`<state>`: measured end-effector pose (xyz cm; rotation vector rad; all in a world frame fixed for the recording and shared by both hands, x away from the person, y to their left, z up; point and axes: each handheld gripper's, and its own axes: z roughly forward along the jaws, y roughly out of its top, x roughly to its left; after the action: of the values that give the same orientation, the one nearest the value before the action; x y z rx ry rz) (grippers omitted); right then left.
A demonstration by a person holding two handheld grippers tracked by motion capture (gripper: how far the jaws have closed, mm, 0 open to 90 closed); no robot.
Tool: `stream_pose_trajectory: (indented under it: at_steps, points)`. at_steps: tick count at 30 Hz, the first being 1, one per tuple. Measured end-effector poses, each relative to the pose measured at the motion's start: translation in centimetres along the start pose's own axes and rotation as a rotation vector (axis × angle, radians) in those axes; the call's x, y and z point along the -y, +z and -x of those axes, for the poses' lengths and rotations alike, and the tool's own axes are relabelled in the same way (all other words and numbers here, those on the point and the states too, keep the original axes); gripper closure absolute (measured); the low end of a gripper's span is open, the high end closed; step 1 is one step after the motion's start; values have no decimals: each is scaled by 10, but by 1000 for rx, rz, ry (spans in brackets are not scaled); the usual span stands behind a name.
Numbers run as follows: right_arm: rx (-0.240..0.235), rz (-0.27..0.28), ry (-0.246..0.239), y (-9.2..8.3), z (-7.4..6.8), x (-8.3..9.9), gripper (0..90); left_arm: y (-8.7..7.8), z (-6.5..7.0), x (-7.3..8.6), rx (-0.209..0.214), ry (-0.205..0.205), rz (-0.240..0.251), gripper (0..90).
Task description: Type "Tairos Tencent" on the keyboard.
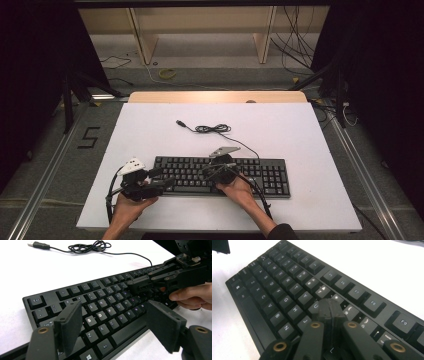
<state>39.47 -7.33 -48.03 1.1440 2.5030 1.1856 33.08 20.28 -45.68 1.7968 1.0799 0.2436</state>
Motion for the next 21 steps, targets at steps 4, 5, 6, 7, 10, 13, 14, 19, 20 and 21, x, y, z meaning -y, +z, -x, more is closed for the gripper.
stream_pose_trajectory:
  at_steps: [4, 5, 6, 7, 10, 13, 14, 19, 20, 21]
  points:
    - [-1, 1, 1, 0, 0, 0, 900, 0, 0, 0, -1, 1, 0, 289]
    - [-2, 1, 1, 0, 0, 0, 900, 0, 0, 0, 0, 1, 0, 289]
    - [-2, 2, 2, 0, 0, 0, 900, 0, 0, 0, -1, 1, 0, 289]
    - [-4, 2, 3, 0, 1, 0, 900, 0, 0, 0, -1, 1, 0, 289]
    - [-6, 2, 7, -1, 1, -1, 900, 0, 0, 0, -1, 1, 1, 289]
    - [-9, 8, 8, -3, 1, -1, 900, 0, 0, 0, -2, -2, 3, 289]
    - [-9, 16, 12, -4, 1, -1, 900, 0, 0, 0, -3, -2, 4, 289]
    - [-18, 38, 21, -9, 1, -2, 900, -1, -1, -1, -4, -5, 9, 289]
    - [-18, 43, 17, -10, 2, -2, 900, -1, -1, -1, -6, -4, 10, 289]
    - [-20, 46, 20, -12, 1, -3, 900, -1, -1, -1, -6, -4, 10, 289]
